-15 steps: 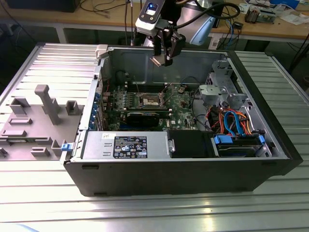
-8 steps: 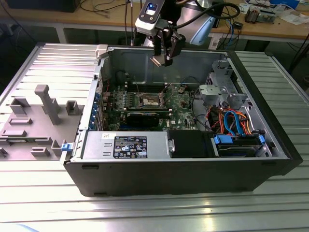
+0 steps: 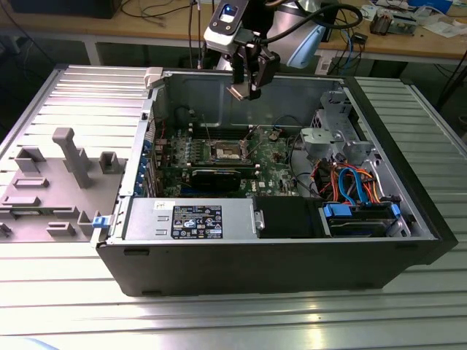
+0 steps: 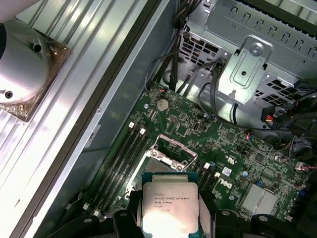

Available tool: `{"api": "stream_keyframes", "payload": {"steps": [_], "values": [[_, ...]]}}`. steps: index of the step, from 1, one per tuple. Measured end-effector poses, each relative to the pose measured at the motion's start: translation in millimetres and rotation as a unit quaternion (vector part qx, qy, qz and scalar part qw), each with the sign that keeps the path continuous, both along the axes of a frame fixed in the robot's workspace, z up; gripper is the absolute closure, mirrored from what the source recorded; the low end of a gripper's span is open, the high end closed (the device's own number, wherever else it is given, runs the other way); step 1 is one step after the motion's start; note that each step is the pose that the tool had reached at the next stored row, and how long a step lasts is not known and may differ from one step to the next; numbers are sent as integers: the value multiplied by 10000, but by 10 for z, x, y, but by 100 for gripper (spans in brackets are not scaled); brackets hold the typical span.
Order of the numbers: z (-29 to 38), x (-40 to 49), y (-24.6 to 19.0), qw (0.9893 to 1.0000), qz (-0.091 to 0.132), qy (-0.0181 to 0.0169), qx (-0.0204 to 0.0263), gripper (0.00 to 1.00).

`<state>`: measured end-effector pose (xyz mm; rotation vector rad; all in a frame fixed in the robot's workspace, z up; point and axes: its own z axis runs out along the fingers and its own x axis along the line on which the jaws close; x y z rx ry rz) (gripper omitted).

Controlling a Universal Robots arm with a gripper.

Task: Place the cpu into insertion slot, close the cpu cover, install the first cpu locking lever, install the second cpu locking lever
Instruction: 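Place the cpu into insertion slot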

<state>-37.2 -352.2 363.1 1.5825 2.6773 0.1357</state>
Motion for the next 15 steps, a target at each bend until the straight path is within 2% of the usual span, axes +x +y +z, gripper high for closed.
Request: {"api": "stream_keyframes", "payload": {"steps": [15], "values": [[-1, 0, 0, 10000, -89, 0, 0, 46]]}}
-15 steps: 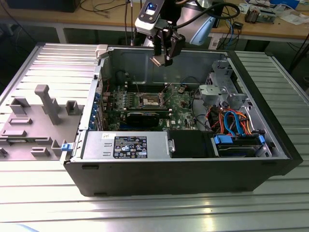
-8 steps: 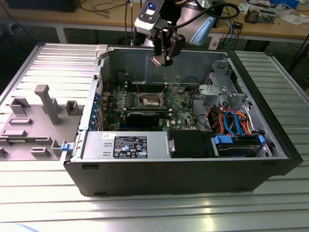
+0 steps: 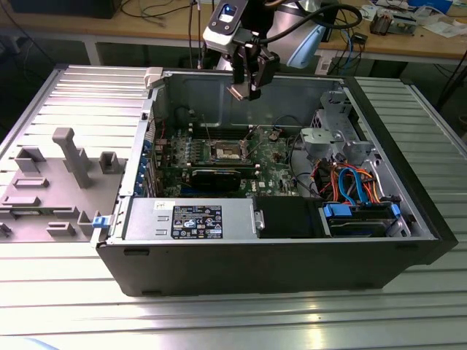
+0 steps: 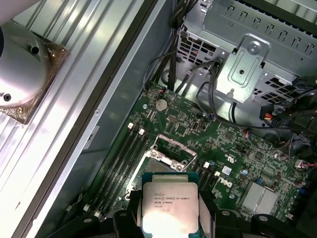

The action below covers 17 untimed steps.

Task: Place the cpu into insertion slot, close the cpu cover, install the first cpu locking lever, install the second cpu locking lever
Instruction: 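Place the cpu into insertion slot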

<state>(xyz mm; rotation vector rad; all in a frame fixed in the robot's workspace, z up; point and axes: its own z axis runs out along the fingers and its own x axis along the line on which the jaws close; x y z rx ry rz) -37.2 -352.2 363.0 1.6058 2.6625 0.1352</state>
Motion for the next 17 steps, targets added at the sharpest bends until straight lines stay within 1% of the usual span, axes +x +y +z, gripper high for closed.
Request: {"api": "stream_keyframes", "payload": {"steps": [17], "values": [[-2, 0, 0, 9999, -114, 0, 0, 46]]}}
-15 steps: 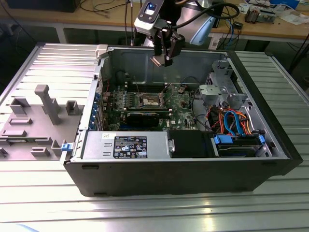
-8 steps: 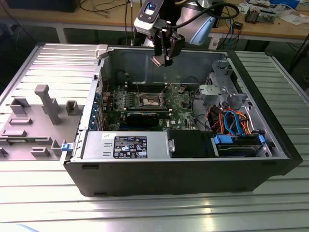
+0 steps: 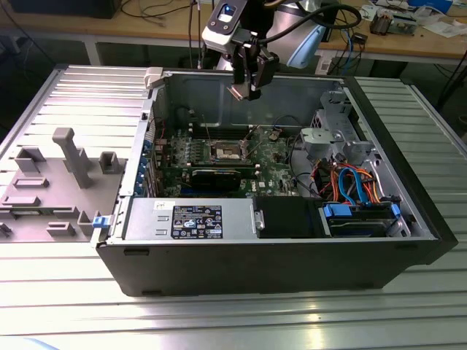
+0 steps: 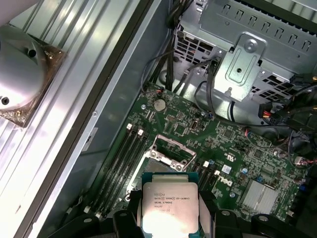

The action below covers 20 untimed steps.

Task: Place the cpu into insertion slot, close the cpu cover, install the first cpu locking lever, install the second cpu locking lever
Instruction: 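Place the cpu into insertion slot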

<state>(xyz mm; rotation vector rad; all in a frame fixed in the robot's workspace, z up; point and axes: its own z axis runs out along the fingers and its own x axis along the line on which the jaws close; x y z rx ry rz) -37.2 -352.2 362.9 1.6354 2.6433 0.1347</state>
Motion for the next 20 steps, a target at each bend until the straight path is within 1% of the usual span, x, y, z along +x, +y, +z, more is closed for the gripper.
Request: {"api": "stream_keyframes", "payload": {"steps": [20], "values": [[0, 0, 1, 10000, -40, 0, -2, 46]]}}
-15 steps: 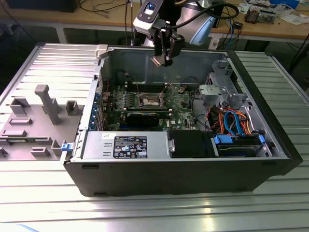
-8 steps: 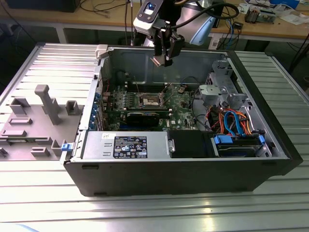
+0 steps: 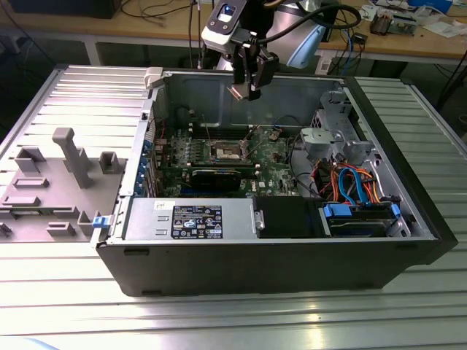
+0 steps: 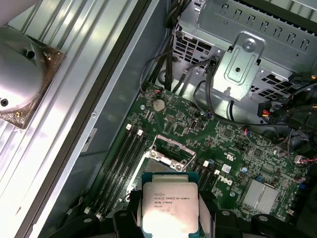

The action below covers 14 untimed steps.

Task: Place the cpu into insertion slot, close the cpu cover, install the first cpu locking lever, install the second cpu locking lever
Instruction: 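Place the cpu into insertion slot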

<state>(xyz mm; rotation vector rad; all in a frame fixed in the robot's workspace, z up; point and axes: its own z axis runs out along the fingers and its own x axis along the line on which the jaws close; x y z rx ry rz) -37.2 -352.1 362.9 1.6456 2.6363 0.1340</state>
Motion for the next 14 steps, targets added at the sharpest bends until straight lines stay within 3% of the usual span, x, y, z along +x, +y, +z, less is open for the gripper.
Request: {"api": "stream_keyframes", "payload": {"steps": [14], "values": [[-1, -2, 0, 9998, -206, 0, 0, 46]]}}
